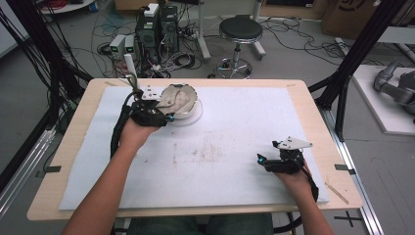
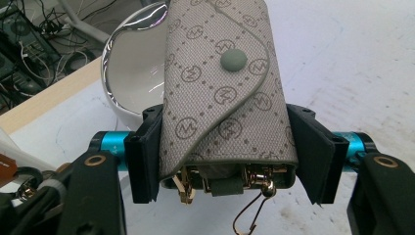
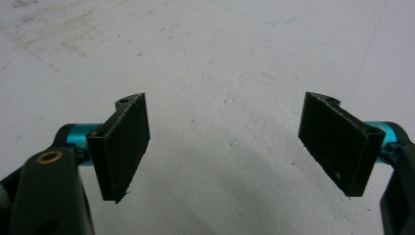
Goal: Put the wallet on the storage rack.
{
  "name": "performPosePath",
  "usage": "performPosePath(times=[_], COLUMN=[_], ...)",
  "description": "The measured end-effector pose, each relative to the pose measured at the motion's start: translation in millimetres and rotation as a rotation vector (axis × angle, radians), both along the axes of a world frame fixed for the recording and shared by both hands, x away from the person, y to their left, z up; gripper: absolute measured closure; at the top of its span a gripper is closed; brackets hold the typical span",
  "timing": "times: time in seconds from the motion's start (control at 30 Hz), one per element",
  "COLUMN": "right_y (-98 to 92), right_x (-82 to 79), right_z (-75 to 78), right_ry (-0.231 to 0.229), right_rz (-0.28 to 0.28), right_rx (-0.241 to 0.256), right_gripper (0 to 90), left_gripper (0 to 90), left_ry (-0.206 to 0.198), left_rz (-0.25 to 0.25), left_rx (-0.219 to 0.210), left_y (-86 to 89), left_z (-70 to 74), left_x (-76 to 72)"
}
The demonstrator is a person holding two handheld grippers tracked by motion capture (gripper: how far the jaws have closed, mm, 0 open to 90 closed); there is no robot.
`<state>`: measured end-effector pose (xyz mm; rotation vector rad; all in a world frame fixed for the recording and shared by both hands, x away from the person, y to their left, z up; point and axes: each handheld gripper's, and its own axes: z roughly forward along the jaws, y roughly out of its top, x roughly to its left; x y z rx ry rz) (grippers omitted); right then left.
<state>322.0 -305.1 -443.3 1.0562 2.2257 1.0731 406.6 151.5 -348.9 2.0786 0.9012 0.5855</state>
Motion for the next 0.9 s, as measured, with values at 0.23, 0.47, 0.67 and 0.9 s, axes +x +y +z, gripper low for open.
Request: performPosePath(times=[0.23,0.47,0.67,0.9], right_y=[-2.8,-4.1,-6.3,-6.9], right_x=[-1.3,-2.3,-3.1,-3.0], right_z=[-0.7,-0.7,-0.7,-1.0], right_ry=[0.002,0.0,-0.001,-0.002], right_rz=[-0.006,-0.009,-0.013,-0.013], right_rx=[-0.002,-0.005,-0.003,-0.005], right_gripper=[19.5,19.5,19.6,19.6], left_gripper=[36.1,36.1,36.1,36.0], left_ry=[0.022,0.039,0.053,0.066], left_rz=[0.003,0.011,0.019,0.015], left_rx=[0.022,0.046,0.058,0.077], left_y=[-3.6,-10.3,-14.7,-22.3], left_z=[-8.7,-15.7,-21.3,-20.5], left_x=[10.6,23.0,32.2,43.9])
